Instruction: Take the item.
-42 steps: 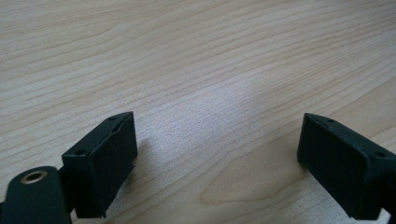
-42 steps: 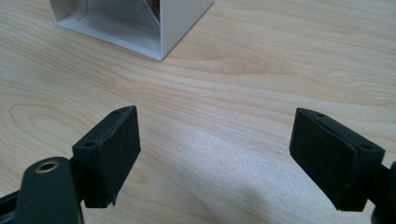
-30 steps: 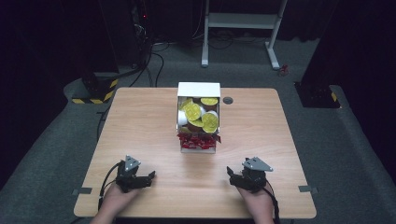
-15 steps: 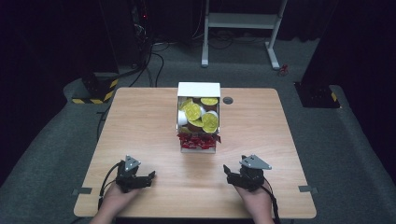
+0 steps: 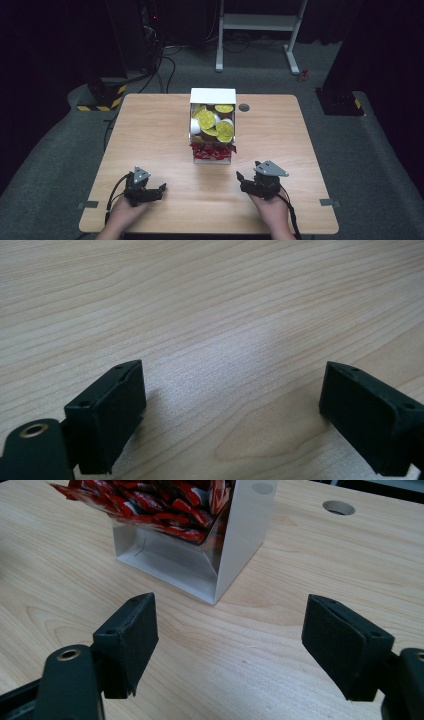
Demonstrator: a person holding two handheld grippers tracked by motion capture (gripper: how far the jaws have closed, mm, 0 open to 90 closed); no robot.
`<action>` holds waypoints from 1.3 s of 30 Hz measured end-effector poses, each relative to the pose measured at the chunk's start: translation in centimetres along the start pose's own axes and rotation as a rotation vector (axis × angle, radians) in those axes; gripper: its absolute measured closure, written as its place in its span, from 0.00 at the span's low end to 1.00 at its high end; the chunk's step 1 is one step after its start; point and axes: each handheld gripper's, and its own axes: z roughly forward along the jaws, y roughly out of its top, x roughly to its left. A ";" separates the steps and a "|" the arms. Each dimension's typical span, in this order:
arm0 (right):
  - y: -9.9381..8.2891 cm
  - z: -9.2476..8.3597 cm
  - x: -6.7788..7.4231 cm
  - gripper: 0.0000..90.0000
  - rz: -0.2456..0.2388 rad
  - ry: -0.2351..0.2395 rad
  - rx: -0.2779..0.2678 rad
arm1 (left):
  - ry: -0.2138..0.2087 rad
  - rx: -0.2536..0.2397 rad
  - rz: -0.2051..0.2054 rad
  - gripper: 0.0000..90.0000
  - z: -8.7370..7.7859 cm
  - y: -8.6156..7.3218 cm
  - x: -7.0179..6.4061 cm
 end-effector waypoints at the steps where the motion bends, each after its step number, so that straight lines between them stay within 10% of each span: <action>1: 0.2 0.0 -0.1 0.25 -0.001 -0.001 -0.002 | 0.000 0.000 0.000 0.13 0.0 0.0 0.0; 22: 2.3 0.6 0.2 0.21 0.015 -0.020 -0.016 | 0.000 0.000 0.000 0.13 0.0 0.0 0.0; 39: 3.4 1.5 0.1 0.42 0.020 0.002 -0.027 | -0.004 0.000 -0.004 0.12 0.0 0.0 0.0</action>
